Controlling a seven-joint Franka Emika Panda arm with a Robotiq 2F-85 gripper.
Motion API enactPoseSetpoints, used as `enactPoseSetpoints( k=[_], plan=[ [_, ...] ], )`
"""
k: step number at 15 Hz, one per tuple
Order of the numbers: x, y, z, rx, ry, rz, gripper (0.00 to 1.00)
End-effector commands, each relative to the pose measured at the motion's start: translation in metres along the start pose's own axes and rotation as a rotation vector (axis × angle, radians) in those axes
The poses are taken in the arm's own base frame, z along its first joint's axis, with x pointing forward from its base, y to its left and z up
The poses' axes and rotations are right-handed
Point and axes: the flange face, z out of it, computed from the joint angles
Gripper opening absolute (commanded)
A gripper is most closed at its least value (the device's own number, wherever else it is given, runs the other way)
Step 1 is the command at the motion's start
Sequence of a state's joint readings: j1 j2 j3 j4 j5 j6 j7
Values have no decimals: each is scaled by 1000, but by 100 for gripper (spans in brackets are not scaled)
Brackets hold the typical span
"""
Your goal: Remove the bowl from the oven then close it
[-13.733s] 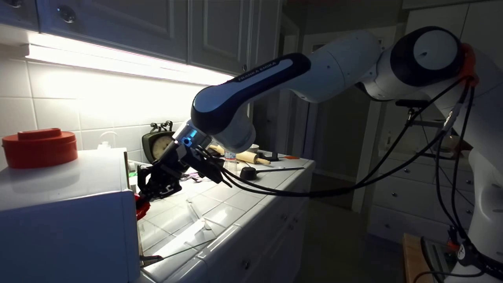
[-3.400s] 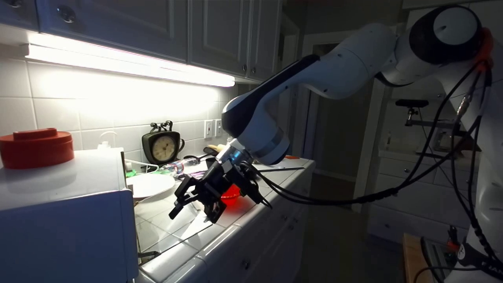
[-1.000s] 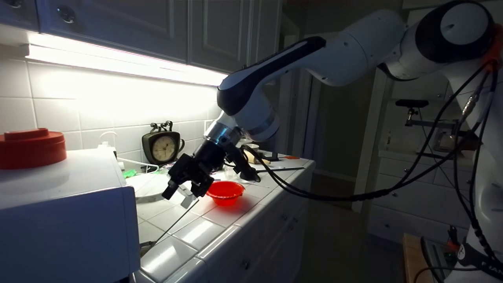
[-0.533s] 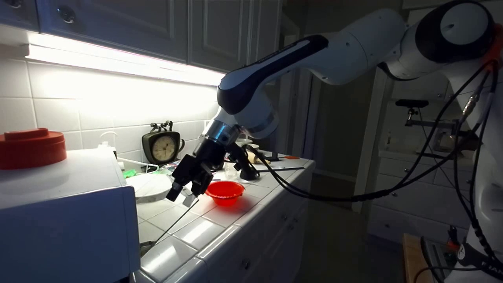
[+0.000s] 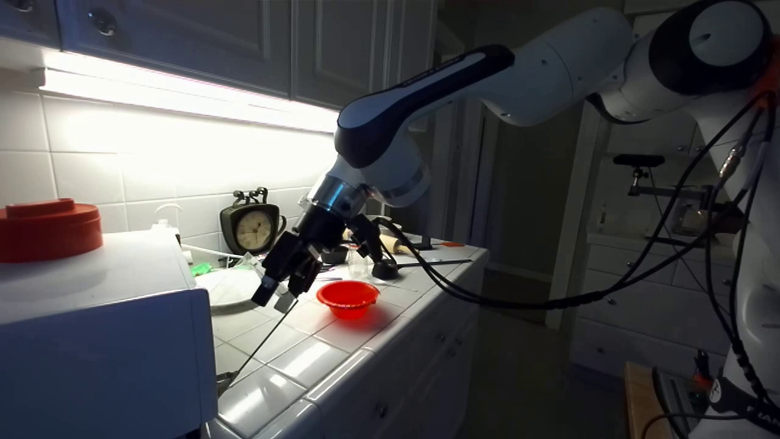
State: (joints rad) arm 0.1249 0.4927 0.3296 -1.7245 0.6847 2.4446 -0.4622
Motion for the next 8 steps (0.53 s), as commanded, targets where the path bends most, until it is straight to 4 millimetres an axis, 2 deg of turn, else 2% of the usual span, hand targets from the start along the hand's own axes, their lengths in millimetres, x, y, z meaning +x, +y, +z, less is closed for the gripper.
enactPoseSetpoints(
  k=[1, 8],
  plan=[
    [13, -10, 2, 0, 31, -51, 94],
    [22, -29, 8, 4, 18, -137, 100]
  ],
)
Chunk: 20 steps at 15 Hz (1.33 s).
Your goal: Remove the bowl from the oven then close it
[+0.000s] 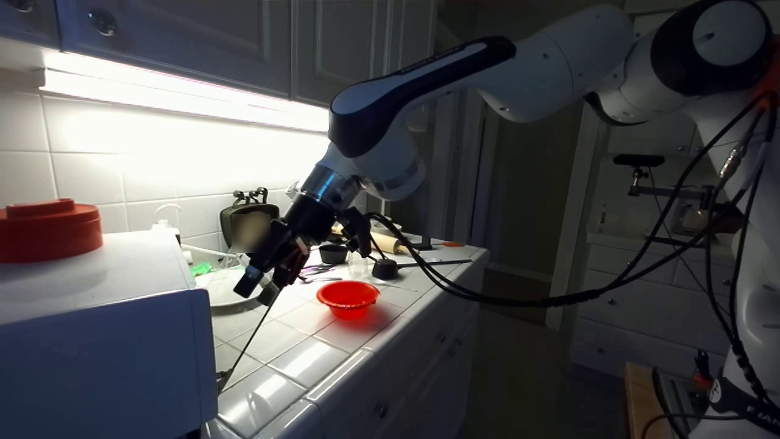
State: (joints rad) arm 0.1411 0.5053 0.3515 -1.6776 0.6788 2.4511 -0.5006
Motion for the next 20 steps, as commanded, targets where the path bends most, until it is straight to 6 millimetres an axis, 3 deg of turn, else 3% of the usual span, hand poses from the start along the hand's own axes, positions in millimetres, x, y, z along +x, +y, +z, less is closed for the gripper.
enactPoseSetpoints(
  k=[1, 16, 20],
  plan=[
    [11, -4, 9, -18, -8, -72, 100],
    [31, -29, 30, -25, 0, -201, 100],
    [33, -35, 24, -33, 8, -186, 100]
  ],
)
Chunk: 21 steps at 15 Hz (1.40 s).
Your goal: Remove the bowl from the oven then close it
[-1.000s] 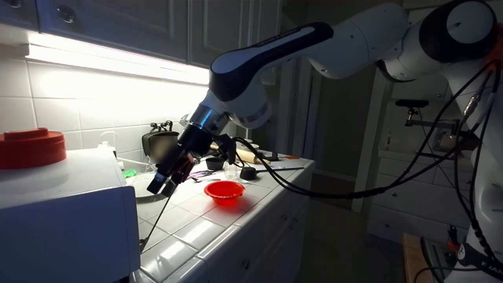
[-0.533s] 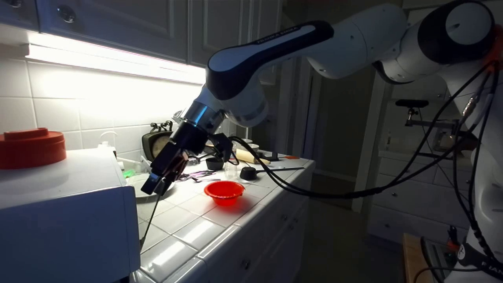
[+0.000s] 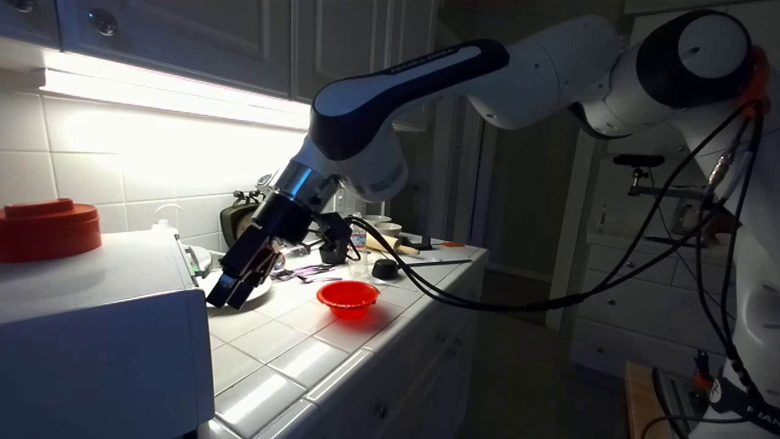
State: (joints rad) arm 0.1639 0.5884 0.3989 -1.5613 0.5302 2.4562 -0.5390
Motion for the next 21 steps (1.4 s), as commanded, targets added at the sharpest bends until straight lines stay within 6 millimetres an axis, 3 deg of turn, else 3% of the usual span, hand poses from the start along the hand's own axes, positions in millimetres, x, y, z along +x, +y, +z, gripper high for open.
enactPoseSetpoints(
  k=[1, 9, 13, 21],
  plan=[
    [13, -7, -2, -27, 26, 18, 100],
    [10, -50, -43, -266, -1, 202, 100],
    [5, -63, -65, -410, -7, 298, 100],
    [-18, -94, -114, -431, -85, 483, 100]
  ],
)
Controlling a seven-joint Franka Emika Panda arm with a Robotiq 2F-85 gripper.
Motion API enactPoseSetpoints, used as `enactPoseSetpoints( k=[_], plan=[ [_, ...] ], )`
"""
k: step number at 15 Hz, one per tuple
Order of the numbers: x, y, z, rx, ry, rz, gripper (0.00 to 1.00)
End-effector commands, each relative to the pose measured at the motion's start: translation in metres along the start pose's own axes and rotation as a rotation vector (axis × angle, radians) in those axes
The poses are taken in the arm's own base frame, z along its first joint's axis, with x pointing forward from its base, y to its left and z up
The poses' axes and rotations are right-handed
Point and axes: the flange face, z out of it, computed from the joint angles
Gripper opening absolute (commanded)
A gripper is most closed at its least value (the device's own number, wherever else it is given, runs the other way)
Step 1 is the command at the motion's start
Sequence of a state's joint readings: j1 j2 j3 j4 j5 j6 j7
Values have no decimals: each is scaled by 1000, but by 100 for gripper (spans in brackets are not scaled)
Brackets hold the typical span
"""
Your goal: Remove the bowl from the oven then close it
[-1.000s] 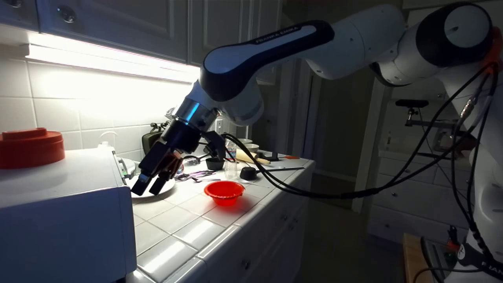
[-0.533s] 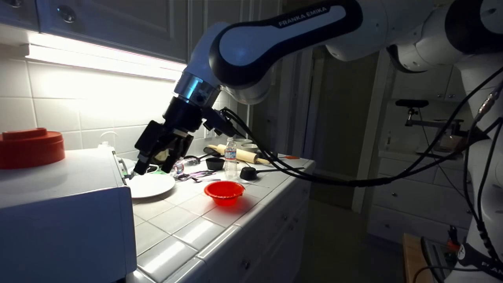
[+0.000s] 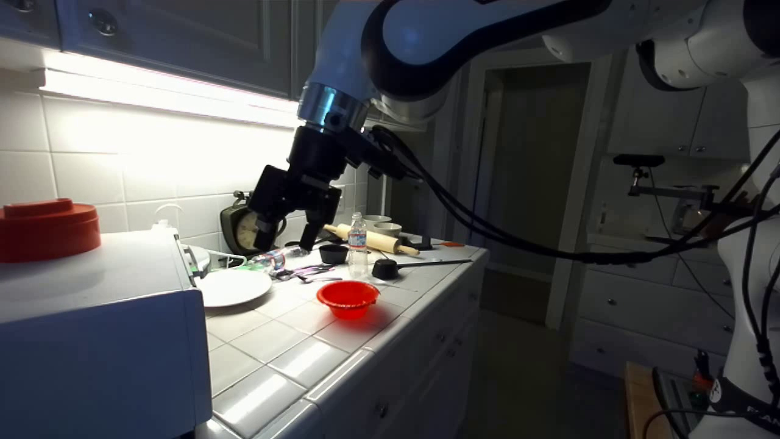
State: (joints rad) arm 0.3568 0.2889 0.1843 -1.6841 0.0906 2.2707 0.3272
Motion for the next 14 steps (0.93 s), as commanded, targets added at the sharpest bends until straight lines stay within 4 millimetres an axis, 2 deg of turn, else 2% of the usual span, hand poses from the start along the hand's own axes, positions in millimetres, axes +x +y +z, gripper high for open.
enactPoseSetpoints(
  k=[1, 8, 13, 14],
  plan=[
    [-20, 5, -31, -21, -13, 66, 100],
    [-31, 12, -59, -54, -26, 109, 100],
    [-33, 19, -67, -72, -10, 92, 100],
    [-23, 15, -61, -43, -21, 95, 100]
  ],
)
